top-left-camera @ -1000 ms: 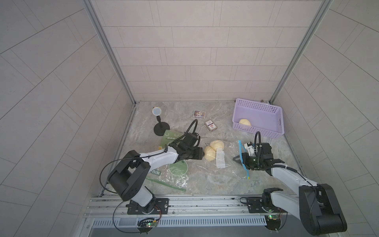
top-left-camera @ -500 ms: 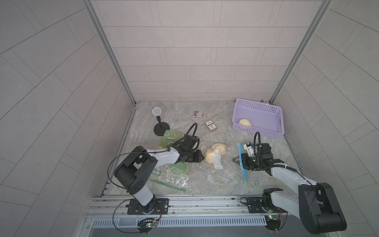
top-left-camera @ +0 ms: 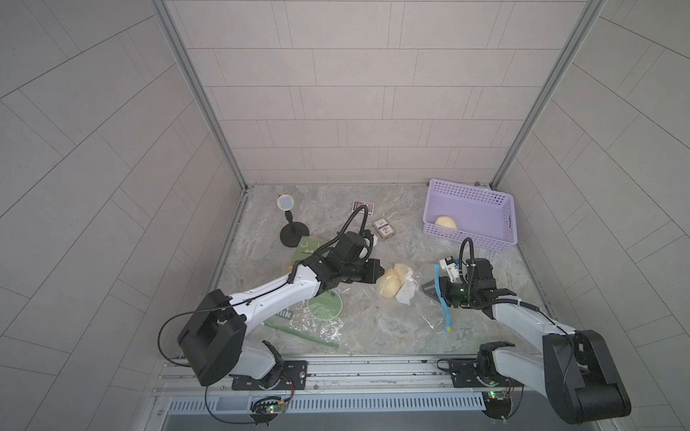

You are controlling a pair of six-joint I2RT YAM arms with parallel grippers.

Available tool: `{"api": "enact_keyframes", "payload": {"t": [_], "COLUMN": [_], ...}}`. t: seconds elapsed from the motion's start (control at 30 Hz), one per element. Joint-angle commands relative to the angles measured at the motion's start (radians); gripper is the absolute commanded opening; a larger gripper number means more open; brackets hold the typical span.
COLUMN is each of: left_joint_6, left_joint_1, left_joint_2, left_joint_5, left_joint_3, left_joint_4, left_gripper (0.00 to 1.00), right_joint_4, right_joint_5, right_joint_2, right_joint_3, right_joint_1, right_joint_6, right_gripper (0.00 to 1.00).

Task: Open the zip-top bag and take out the pear
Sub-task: Pick up the pear from the zipper food storage bag.

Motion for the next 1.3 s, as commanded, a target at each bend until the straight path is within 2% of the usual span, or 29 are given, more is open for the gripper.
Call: {"api": "enact_keyframes", "payload": {"t": [0.0,0.33,0.47,0.63,0.73,0.93,1.07,1.27], "left_joint_6": [0.005,-0.07,-0.147,-0.23,-0.205,-0.234,-0.23,-0.109], "left_joint_1": [-0.009,-0.028,-0.029,-0.044,-0.043,-0.027,0.024,0.038], "left_joint_2": [-0.023,-0.119,-0.138,-0.159,-0.179,-0.183,-0.156,-0.067], "left_joint_5": [-0.02,0.018,0.066,0.118,0.085,0.038,0.009,-0.033], "left_joint_3": [0.014,0.056,0.037,0.027,0.02,-0.119,-0.199,-0.203], "left_joint_4": [-0.065,-0.021,0.099,0.223,0.188,0.276,0.287,0.124], "left_gripper": [0.0,0.0,0.0,0.0,0.0,0.0,0.0,0.01], "right_joint_4": [0.062,0.119,0.183,0.211,0.236,0.231,0.271,0.211], "right_joint_5": [-0.032,-0.065,-0.1,-0.125,-0.126,-0.135,-0.151,-0.144], "right_joint_2": [0.006,0.015,0.009,-0.037,-0.076,-0.069,-0.061,-0.036], "right_joint_3": [0.0,-0.026,-0.042,-0.05,-0.057,-0.056,-0.076,-0.093], "right_joint_1": [0.006,0.0,0.003,0.002,0.001,0.0,0.004,0.025], "right_joint_6": [0.02,0.038,0.073,0.098,0.124,0.129,0.157,0.124], "right_gripper": [0.46,0.6,0.66,0.67,0.69,0.72,0.79,0.8]}}
